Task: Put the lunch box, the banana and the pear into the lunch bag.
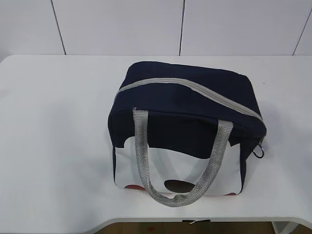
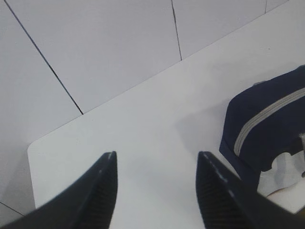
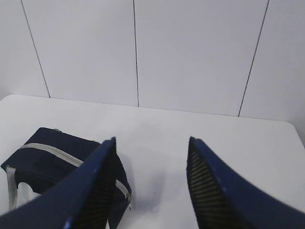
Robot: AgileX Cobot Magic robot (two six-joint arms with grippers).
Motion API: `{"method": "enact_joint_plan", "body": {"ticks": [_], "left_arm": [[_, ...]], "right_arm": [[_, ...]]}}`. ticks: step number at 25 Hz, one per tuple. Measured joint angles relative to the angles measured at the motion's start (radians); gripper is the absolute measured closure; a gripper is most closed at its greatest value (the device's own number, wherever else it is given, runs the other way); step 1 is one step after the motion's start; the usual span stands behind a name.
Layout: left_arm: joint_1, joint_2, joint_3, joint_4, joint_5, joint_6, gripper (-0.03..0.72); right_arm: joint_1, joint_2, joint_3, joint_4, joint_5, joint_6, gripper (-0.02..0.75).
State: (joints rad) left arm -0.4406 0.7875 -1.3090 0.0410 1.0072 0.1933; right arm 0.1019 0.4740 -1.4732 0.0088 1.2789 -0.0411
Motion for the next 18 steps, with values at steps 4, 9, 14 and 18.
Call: {"method": "enact_joint_plan", "body": {"ticks": [4,9,14,18], "left_arm": [[0.000,-0.049,0.034,-0.029,-0.002,-0.002,0.295],[0.000,-0.070,0.038,-0.041,0.002,-0.002,0.295],[-0.023,-0.071,0.038,-0.034,0.014,-0.002,0.297],[-0.034,-0.071,0.038,-0.009,0.035,-0.002,0.300]], "right_arm": [[0.000,-0.120,0.093,-0.019,0.004,0.002,0.349],[0.000,-0.236,0.251,-0.032,0.006,0.003,0.349],[0.000,-0.321,0.446,-0.036,0.006,0.003,0.349],[0.000,-0.372,0.600,-0.036,0.006,0.003,0.349]]}}
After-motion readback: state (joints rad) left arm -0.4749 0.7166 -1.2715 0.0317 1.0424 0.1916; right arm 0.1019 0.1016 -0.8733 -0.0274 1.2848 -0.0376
